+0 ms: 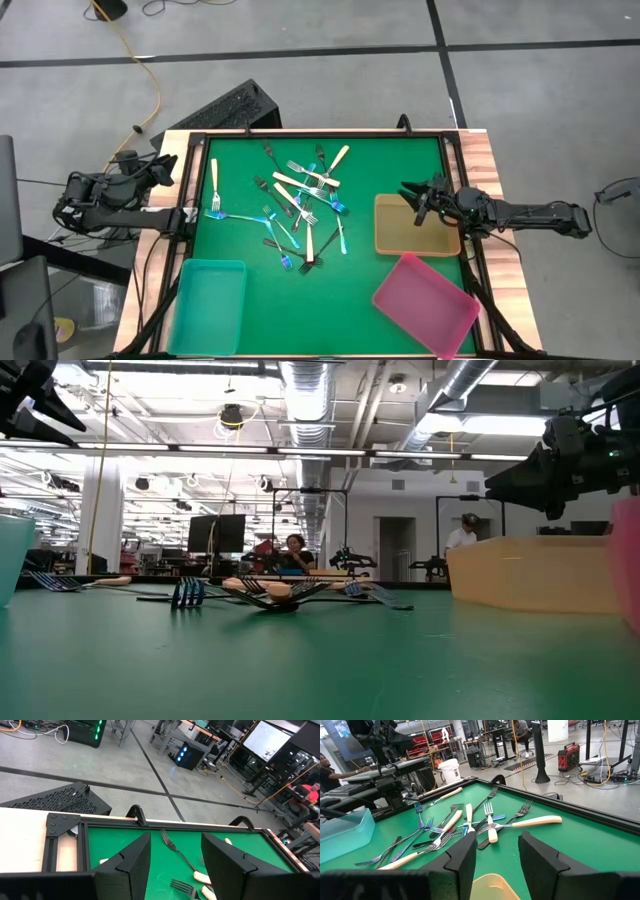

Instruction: Sort silverware by color (type)

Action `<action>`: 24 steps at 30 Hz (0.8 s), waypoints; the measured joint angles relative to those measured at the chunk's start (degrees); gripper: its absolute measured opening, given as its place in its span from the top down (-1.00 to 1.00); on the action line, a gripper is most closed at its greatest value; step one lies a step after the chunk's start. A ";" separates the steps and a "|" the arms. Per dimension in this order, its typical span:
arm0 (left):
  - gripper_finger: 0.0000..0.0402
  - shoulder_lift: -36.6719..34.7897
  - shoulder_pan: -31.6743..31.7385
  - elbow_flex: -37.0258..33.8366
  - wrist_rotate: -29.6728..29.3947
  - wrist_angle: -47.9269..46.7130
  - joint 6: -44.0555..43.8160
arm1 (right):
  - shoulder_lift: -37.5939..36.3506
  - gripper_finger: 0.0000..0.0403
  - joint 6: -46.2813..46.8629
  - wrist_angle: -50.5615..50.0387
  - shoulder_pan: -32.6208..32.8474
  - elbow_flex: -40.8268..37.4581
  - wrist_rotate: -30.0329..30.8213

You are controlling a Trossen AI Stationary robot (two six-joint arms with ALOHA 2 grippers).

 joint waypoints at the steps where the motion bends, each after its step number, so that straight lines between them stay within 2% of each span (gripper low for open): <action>1: 0.21 0.01 0.01 -0.01 0.00 0.01 0.00 | -0.02 0.16 -0.05 -0.15 0.02 0.10 -0.03; 24: 0.21 0.01 0.01 -0.01 0.00 0.01 0.01 | 0.01 0.16 -0.02 -1.11 -0.05 0.92 -1.29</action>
